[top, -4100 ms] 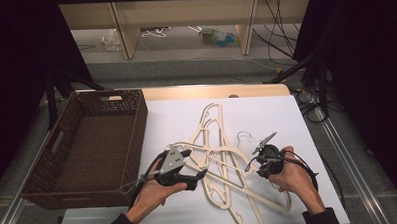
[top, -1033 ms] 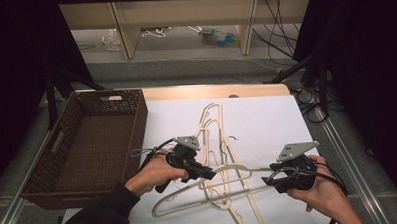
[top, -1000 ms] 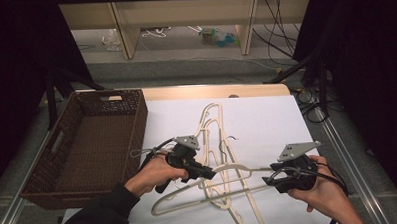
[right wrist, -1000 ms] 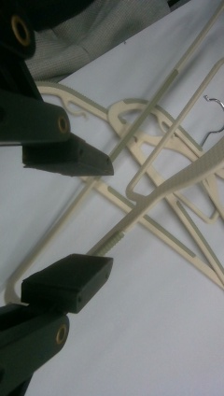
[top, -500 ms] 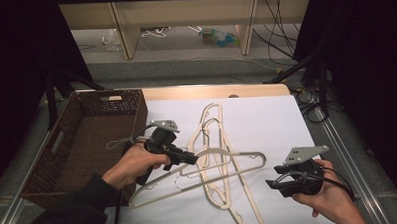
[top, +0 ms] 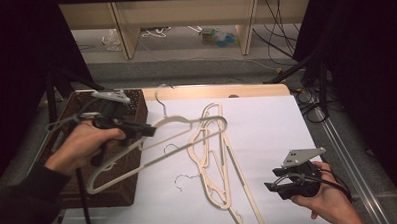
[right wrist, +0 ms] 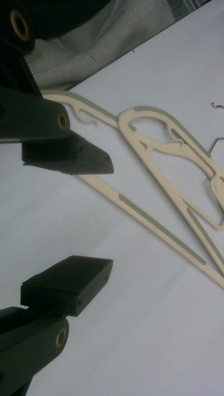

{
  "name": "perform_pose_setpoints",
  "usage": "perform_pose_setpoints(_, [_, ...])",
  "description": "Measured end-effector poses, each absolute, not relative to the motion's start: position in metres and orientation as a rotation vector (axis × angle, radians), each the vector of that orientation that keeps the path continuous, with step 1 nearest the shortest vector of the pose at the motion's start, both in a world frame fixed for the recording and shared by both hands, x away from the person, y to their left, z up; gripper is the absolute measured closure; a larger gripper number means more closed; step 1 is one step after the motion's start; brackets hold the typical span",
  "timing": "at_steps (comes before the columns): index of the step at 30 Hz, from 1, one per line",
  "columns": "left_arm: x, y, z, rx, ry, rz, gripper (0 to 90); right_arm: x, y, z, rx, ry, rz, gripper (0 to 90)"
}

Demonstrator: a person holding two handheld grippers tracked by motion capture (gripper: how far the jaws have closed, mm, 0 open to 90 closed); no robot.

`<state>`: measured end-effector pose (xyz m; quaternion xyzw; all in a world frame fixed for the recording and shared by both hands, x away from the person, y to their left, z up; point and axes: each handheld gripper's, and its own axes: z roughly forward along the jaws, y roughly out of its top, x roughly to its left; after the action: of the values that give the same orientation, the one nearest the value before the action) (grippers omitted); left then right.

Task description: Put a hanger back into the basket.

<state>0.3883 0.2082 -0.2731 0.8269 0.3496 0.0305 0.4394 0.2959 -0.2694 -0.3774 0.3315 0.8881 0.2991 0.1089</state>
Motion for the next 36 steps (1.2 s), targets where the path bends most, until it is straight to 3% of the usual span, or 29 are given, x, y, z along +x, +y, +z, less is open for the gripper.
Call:
perform_pose_setpoints(4, [0.390, 0.260, -0.258, 1.991, 0.981, 0.187, 86.1, 0.297, -0.269, -0.381, 0.973, 2.602, 0.888, 48.4])
perform_pose_setpoints(12, [0.388, 0.322, -0.254, 1.899, 1.108, 0.282, 86.1, 0.297, -0.268, -0.381, 0.984, 2.611, 0.886, 46.1])
perform_pose_setpoints(24, [0.392, 0.380, -0.266, 1.814, 1.227, 0.336, 86.2, 0.297, -0.270, -0.384, 1.017, 2.599, 0.896, 42.2])
perform_pose_setpoints(36, [0.405, 0.398, -0.300, 1.825, 1.259, 0.292, 86.2, 0.298, -0.270, -0.387, 1.007, 2.599, 0.892, 41.5])
